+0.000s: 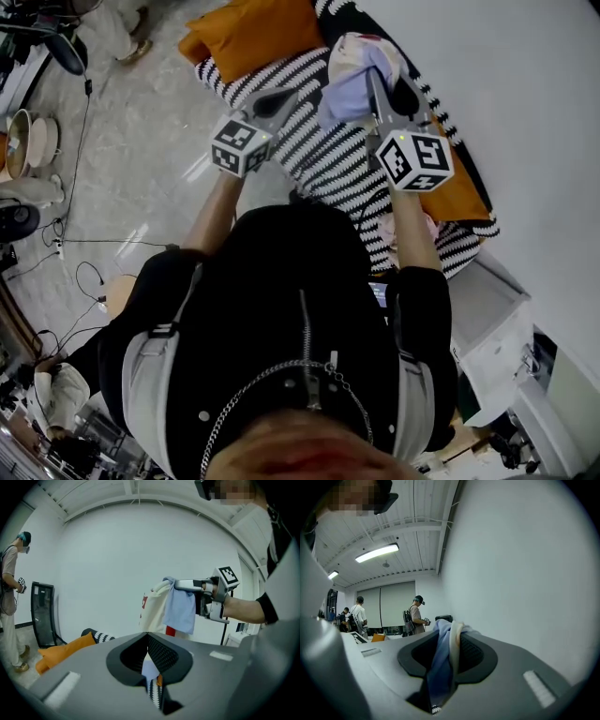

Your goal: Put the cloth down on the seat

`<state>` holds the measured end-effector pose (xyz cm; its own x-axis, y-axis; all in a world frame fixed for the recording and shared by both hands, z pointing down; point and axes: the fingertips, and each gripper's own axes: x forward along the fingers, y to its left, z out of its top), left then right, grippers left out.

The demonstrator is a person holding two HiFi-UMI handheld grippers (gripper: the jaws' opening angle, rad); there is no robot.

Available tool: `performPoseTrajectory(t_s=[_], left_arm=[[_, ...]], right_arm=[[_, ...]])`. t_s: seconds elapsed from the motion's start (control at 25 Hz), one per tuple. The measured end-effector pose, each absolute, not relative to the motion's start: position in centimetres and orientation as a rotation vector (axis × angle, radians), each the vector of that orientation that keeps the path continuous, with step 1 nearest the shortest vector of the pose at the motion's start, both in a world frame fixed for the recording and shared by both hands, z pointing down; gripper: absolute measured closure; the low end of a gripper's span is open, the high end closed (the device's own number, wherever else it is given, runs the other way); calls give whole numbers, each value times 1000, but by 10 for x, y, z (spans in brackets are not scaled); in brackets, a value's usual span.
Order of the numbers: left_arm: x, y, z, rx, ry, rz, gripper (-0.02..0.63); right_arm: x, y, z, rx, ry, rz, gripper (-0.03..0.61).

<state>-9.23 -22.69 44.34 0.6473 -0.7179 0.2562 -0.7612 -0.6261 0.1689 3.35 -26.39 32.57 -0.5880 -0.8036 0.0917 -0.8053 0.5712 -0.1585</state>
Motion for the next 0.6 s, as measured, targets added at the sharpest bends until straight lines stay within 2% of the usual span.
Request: performPoseTrajectory(t_s=[0.6], left_arm=[[-88, -275, 464, 2482, -1297, 315, 603]], right_arm=[[23, -346, 352, 1244, -2832, 378, 474]])
